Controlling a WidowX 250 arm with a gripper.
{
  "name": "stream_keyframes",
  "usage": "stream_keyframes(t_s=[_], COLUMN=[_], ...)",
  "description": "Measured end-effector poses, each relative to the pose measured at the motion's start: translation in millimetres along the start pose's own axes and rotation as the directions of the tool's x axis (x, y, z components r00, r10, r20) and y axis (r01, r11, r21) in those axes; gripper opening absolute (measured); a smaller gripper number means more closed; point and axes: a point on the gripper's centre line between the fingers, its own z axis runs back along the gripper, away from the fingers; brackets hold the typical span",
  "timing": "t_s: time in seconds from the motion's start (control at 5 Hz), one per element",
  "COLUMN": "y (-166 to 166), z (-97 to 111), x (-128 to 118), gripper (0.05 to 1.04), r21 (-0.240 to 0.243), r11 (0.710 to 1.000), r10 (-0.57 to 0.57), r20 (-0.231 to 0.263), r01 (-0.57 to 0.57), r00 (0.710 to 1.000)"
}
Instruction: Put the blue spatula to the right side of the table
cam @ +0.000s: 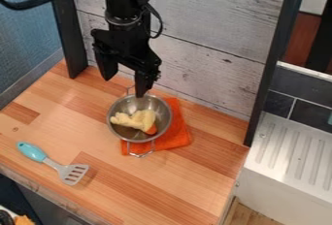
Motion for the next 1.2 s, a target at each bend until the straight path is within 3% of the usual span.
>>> stream_keyframes(t_s=[0.2,0.4,0.6,1.0,1.2], y=[-2.8,9.8,29.2,57.5,71.5], z=[-7.1,-7.5,-0.3,-5.0,-20.4], x=[-4.2,-19.1,-39.7,-69.2,-76.5], gripper=[0.999,0.999,0.999,0.999,0.999], r21=[-0.012,-0.026,-0.069,-0.025,0.003], r11=[1.0,0.982,0.904,0.737,0.667], r10=[0.011,0.185,0.425,0.675,0.744], r20=[-0.024,-0.005,0.039,0.065,0.065], r01=[-0.011,-0.186,-0.422,-0.675,-0.745], r00=[1.0,0.983,0.904,0.735,0.665])
